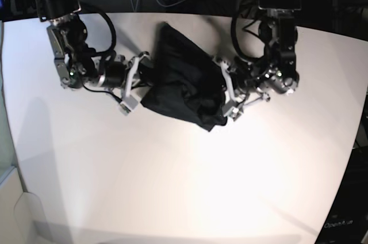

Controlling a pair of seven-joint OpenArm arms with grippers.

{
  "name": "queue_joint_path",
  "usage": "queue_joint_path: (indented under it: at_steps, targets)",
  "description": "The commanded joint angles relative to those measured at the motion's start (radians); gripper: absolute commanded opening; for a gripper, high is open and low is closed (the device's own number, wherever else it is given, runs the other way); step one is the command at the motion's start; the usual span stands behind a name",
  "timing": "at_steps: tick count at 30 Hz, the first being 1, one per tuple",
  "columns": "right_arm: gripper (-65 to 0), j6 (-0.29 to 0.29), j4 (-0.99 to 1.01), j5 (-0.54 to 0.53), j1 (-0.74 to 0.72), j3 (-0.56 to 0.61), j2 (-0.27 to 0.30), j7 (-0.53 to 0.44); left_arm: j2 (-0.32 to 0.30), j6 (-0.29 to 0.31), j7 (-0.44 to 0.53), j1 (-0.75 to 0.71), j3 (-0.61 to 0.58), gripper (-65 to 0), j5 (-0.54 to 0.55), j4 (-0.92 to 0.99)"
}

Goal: Fold the T-shirt properly
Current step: 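Press and square the folded bundle edges with both grippers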

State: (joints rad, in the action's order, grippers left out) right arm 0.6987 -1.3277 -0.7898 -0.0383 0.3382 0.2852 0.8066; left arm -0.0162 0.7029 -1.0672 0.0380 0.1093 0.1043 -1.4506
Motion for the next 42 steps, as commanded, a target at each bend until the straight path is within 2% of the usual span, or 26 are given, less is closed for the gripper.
queue_joint_path:
  at_steps: [1,5,7,10,15,19,22,26,30,42]
  targets:
    - [-63.5,-0.001,-0.016,-0.010,0.005,0.003,-0.002,0.006,0.011,-0.005,-0.006,0.036,-0.003,-63.4,-0.028,0.027]
    - [-63.5,-0.001,-0.019,-0.010,0.051,0.006,-0.030,0.006,0.022,-0.005,-0.021,0.179,-0.001,-63.4,-0.027,0.049]
    - [-63.5,-0.001,-0.019,-0.010,0.064,0.006,-0.033,0.006,0.011,-0.005,-0.078,0.236,0.011,-63.4,-0.028,0.006]
    - [-64.1,-0.001,-0.029,-0.010,0.070,0.002,-0.027,0.006,-0.044,-0.005,-0.190,0.288,0.073,-63.4,-0.028,-0.083]
    - [-64.3,-0.001,-0.146,-0.010,0.123,-0.003,0.053,-0.052,-0.133,-0.005,-0.293,0.251,0.139,-63.4,-0.021,-0.187]
    - [-63.8,-0.001,-0.169,-0.013,0.130,-0.064,0.088,-0.056,-0.136,-0.005,-0.291,0.122,0.137,-63.4,-0.021,-0.236]
    - [-63.5,-0.001,-0.169,-0.010,0.122,-0.115,0.115,-0.054,-0.101,-0.005,-0.256,0.040,0.137,-63.4,-0.022,-0.243]
    - [-63.5,-0.001,-0.169,-0.010,0.062,-0.120,0.145,-0.052,-0.046,-0.005,-0.176,-0.039,0.135,-63.4,-0.028,-0.227]
    - [-63.5,-0.001,-0.168,-0.010,0.036,-0.116,0.145,-0.052,0.000,-0.005,-0.106,-0.054,0.135,-63.4,-0.028,-0.152]
    - [-63.5,-0.001,-0.164,-0.009,0.030,-0.080,0.076,-0.054,0.012,-0.005,0.060,0.050,0.137,-63.4,-0.021,0.144]
